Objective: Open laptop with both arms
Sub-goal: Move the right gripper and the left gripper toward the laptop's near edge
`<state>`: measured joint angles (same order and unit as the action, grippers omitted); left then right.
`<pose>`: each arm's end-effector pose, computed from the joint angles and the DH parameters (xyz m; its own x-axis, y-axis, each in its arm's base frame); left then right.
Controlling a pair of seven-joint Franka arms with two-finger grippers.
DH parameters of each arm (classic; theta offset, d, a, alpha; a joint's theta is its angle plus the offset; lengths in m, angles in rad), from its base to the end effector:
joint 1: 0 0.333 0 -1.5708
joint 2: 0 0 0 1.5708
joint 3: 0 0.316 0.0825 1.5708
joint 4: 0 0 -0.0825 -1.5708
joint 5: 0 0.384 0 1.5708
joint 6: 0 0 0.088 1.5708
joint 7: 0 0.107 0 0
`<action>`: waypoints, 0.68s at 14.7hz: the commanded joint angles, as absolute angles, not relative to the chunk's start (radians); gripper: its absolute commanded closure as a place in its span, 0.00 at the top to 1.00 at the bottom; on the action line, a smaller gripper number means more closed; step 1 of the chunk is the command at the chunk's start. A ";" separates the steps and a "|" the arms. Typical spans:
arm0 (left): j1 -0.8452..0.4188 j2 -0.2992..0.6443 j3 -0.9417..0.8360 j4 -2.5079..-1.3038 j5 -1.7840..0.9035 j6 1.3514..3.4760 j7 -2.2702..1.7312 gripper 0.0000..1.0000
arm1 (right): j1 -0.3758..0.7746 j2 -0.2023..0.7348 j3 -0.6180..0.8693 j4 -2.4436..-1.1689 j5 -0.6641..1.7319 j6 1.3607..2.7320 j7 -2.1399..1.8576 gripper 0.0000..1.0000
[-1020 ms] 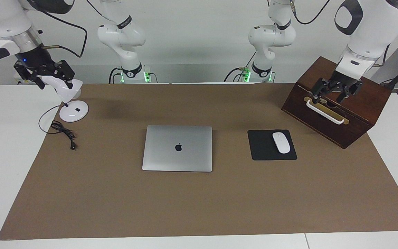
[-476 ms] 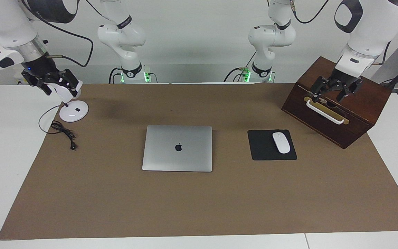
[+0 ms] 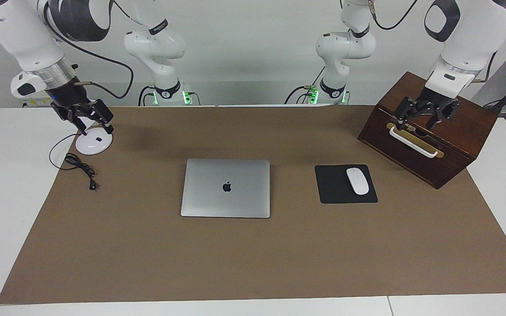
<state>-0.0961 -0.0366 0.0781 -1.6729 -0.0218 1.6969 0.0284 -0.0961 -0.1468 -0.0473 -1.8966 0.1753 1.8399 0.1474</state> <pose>0.5537 -0.0113 0.6075 0.9972 -0.0435 0.0611 -0.0450 -0.9987 0.0229 0.5219 -0.0627 0.5730 0.9427 -0.3285 0.0584 -0.3127 -0.9309 -0.1890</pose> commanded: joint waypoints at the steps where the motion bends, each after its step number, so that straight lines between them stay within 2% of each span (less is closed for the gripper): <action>1: -0.084 -0.057 0.074 -1.687 -0.005 1.686 0.026 0.00 | -0.058 -0.181 -0.041 -1.945 0.207 1.876 0.300 1.00; 5: -0.083 -0.057 0.075 -1.687 -0.015 1.695 0.029 0.00 | -0.002 -0.204 -0.040 -2.032 0.241 1.986 0.454 1.00; 10: -0.112 -0.071 0.063 -1.744 -0.052 1.788 0.038 0.00 | 0.003 -0.233 -0.038 -2.127 0.319 2.084 0.495 1.00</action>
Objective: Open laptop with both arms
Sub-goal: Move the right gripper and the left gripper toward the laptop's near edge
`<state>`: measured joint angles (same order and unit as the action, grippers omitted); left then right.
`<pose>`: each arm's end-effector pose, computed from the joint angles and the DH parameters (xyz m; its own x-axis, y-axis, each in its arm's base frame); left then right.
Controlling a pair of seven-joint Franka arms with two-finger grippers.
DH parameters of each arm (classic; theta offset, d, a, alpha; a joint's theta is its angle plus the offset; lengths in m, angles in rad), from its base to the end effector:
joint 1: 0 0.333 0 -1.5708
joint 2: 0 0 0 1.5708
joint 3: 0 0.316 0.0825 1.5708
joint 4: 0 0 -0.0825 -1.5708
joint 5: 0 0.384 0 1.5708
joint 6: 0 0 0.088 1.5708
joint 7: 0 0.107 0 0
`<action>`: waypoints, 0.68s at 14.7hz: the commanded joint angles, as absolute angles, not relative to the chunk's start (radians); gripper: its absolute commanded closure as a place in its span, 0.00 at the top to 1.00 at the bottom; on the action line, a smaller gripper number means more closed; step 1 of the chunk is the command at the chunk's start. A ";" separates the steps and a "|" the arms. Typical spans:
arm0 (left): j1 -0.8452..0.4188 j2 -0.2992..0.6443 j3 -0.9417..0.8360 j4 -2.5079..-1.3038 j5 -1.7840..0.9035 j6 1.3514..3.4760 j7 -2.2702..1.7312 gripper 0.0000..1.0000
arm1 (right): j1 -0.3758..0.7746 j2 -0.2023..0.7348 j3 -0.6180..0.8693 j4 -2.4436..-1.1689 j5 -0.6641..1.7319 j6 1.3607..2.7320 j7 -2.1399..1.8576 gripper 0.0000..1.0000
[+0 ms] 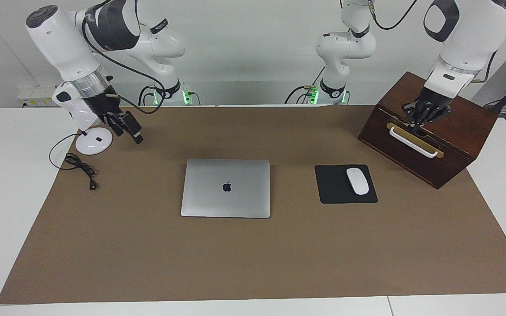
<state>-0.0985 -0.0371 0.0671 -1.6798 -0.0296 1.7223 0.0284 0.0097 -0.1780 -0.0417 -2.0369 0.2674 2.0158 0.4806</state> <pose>0.5556 -0.0195 0.6069 0.9953 -0.0550 0.0802 -0.0576 -0.9979 0.0297 0.5213 -0.0023 0.5387 0.8197 -0.5727 0.0043 -0.5461 -0.7837 -0.2959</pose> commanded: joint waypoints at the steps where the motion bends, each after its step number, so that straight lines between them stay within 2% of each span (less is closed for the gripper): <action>1: -0.141 -0.083 0.063 -1.775 -0.060 1.824 0.038 0.00 | 0.005 -0.247 -0.035 -2.161 0.331 2.123 0.508 1.00; 4: -0.222 -0.138 0.066 -1.918 -0.060 1.995 0.035 0.00 | 0.048 -0.268 -0.031 -2.227 0.373 2.215 0.581 1.00; 10: -0.376 -0.259 0.063 -2.231 -0.060 2.385 0.028 0.00 | 0.115 -0.262 -0.031 -2.281 0.442 2.348 0.701 1.00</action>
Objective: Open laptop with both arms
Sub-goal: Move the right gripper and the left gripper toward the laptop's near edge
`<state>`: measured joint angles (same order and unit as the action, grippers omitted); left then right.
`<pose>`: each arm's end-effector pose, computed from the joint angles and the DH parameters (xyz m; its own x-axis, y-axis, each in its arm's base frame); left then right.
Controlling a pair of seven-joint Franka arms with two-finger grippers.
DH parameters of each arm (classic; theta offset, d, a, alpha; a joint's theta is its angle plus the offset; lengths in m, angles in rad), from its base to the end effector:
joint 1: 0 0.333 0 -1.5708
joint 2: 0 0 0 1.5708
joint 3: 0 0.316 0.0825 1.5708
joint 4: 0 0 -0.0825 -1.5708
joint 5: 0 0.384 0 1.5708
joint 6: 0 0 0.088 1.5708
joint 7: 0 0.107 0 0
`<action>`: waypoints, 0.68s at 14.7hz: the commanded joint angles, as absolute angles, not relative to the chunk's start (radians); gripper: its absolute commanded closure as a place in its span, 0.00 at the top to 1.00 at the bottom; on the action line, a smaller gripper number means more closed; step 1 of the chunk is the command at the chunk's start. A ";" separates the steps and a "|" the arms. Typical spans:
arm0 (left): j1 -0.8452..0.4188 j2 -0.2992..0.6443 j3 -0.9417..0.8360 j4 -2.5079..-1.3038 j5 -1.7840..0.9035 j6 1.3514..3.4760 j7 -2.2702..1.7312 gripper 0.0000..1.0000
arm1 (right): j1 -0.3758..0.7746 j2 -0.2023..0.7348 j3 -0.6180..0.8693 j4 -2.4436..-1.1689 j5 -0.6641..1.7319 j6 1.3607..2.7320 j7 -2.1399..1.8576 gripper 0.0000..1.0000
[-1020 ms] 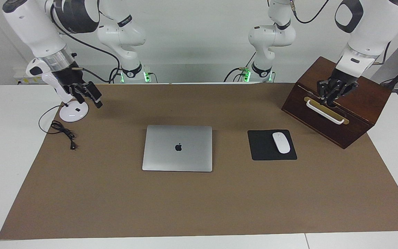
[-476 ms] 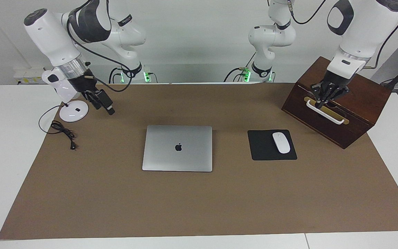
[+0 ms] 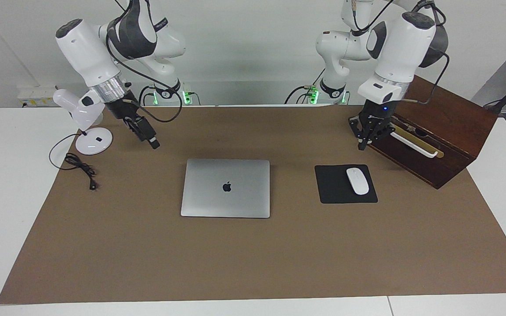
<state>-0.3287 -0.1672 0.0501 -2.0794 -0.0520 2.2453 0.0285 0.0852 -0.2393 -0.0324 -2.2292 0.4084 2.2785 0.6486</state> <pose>0.5157 -0.1477 0.5351 0.9102 -0.2540 0.3272 -0.2845 -0.9575 0.0480 0.5041 0.0354 0.5029 0.6889 -0.7239 -0.0372 -0.6631 -0.6086 -0.4359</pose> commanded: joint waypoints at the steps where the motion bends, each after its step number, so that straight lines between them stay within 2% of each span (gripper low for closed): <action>1: -0.400 -0.276 0.063 -2.282 -0.060 2.449 0.026 0.00 | 0.135 -0.258 -0.031 -2.296 0.443 2.391 0.727 1.00; 6: -0.477 -0.348 0.063 -2.486 -0.061 2.708 0.003 0.00 | 0.212 -0.239 -0.029 -2.388 0.446 2.565 0.784 1.00; 10: -0.541 -0.338 0.066 -2.592 -0.061 2.906 -0.071 0.00 | 0.306 -0.242 -0.029 -2.497 0.616 2.738 0.785 1.00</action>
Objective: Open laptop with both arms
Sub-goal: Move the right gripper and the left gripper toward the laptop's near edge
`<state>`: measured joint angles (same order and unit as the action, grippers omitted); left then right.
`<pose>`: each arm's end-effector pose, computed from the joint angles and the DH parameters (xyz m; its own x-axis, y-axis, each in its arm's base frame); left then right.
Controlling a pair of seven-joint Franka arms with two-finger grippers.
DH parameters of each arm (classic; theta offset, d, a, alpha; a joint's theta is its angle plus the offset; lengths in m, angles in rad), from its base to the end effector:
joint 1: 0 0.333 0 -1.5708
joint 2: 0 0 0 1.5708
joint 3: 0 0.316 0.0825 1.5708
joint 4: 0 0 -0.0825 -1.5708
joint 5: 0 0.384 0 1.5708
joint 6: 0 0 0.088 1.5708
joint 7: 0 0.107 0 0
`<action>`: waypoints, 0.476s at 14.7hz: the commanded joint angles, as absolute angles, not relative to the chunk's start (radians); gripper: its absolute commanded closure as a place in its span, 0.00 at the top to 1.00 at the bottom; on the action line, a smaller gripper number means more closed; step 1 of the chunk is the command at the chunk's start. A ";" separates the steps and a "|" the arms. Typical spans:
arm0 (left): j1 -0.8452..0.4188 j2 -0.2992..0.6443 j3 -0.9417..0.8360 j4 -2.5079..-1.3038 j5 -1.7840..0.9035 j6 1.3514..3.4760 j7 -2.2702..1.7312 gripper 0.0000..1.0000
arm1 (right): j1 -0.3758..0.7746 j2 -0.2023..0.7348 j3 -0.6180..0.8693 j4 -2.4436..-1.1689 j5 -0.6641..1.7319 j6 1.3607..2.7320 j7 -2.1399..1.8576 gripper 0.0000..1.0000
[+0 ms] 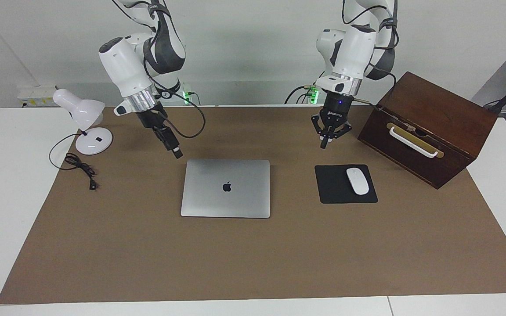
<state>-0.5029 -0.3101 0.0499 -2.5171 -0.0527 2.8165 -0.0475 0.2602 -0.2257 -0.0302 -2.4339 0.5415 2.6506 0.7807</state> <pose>0.4272 -0.2042 0.4597 0.7803 -0.2642 0.5669 -0.3741 -0.9235 0.0846 0.4808 0.0979 0.4349 0.5746 -0.8158 -0.0657 -0.7146 -0.4610 -0.5261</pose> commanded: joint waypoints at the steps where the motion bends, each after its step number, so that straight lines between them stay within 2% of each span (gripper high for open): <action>1: -0.546 -0.331 0.066 -2.621 -0.061 2.962 -0.071 0.00 | 0.334 -0.241 -0.031 -2.513 0.658 2.773 0.787 1.00; 4: -0.587 -0.232 0.066 -2.690 -0.061 3.198 -0.068 0.00 | 0.422 -0.238 -0.031 -2.569 0.782 2.891 0.787 1.00; 7: -0.624 -0.115 0.066 -2.704 -0.061 3.368 -0.066 0.00 | 0.454 -0.236 -0.029 -2.594 0.842 2.916 0.787 1.00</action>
<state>-0.5838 -0.1992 0.0507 -2.7012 -0.0527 3.2547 -0.0631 0.4383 -0.2250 -0.0287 -2.5654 0.8061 2.8857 0.7807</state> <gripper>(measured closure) 0.991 0.000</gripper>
